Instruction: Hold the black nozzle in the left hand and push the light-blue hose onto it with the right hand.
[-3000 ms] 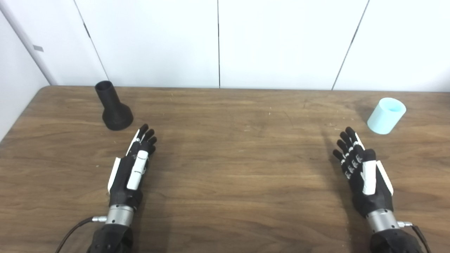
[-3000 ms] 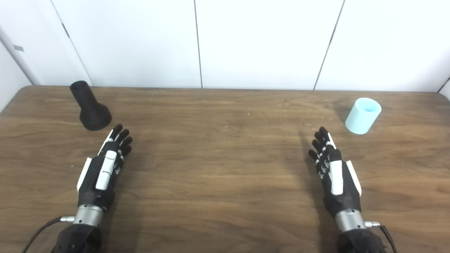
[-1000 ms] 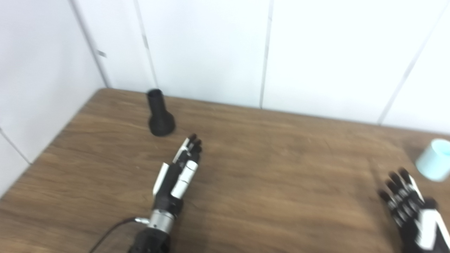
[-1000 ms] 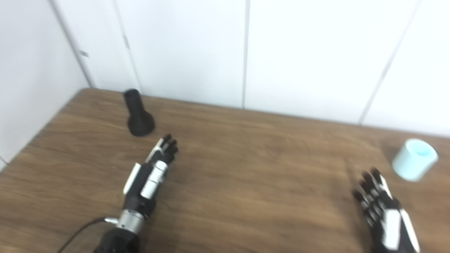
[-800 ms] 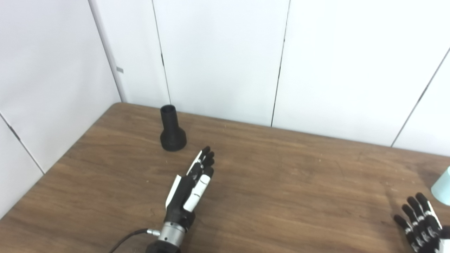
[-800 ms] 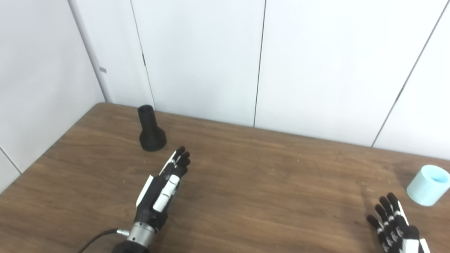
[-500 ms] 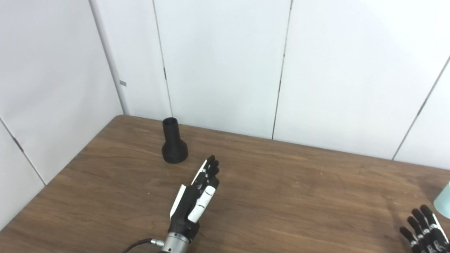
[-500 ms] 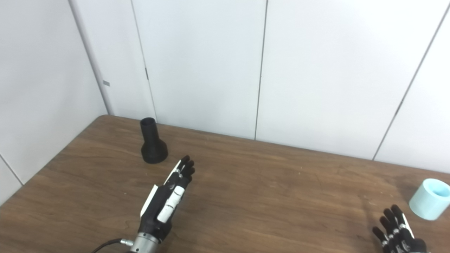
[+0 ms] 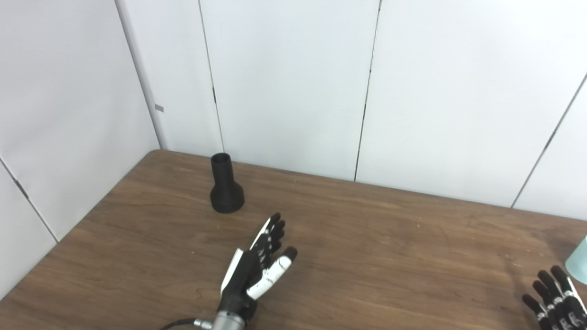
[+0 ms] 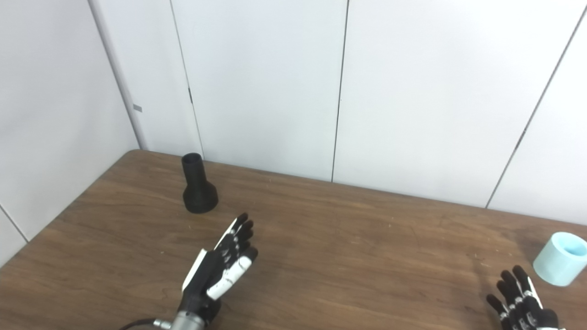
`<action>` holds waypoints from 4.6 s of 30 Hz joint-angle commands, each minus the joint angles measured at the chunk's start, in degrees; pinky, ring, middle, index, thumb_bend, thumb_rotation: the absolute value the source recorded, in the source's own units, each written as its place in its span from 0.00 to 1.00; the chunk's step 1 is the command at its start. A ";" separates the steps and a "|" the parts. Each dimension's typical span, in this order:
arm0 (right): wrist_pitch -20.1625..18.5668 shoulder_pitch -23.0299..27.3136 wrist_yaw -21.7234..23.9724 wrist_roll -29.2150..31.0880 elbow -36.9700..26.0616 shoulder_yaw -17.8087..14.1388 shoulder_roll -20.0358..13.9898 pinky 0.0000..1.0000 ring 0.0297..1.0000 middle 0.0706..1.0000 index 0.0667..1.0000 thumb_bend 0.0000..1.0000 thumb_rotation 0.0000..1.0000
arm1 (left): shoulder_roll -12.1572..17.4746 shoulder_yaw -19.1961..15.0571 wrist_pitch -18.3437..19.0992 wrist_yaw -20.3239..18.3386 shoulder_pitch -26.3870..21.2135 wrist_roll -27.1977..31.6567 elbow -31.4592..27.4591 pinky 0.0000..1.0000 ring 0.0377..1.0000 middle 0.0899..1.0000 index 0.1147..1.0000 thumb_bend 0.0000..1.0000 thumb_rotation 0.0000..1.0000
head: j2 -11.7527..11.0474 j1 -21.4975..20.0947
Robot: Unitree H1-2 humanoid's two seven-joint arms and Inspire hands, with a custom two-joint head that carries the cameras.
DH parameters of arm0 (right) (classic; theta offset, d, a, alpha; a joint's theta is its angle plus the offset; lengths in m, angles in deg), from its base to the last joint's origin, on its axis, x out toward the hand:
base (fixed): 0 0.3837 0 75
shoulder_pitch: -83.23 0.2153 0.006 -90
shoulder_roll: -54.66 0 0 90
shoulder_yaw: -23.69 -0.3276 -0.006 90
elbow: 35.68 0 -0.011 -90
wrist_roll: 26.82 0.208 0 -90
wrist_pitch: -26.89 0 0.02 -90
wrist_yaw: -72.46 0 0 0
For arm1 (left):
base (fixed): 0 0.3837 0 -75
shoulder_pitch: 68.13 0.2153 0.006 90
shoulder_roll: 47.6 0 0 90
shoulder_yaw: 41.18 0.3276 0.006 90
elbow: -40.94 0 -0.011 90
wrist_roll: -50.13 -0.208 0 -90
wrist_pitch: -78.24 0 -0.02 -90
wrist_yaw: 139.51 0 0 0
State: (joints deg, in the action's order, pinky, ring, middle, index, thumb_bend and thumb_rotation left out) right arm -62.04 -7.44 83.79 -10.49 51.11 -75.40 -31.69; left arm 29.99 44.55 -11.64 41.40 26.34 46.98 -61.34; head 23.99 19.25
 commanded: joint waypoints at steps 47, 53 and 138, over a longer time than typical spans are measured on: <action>1.70 -0.96 1.13 -1.04 3.49 1.07 -1.09 0.80 0.95 0.95 0.99 0.65 1.00 | 26.85 1.83 23.26 0.73 -25.71 -31.04 19.33 1.00 1.00 1.00 0.93 0.98 0.49 | 1.77 -0.43; 1.18 -1.17 0.91 -1.35 2.86 1.20 -1.15 0.79 0.94 0.93 0.99 0.65 1.00 | 27.35 4.05 22.49 -0.37 -28.59 -30.18 24.04 1.00 1.00 1.00 0.92 1.00 0.51 | 2.23 -0.65; -3.09 -1.16 -3.70 -5.14 -3.20 3.10 0.58 0.82 0.91 0.85 0.95 0.62 1.00 | 22.42 14.91 13.66 4.76 -29.11 -31.33 23.44 1.00 0.66 0.44 0.42 0.52 0.00 | 7.75 -7.71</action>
State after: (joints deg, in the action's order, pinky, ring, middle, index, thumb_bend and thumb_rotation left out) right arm -64.55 -8.57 79.79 -15.36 48.67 -73.08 -31.54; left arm 52.01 58.97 3.79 46.48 -1.54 16.74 -36.30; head 31.64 11.52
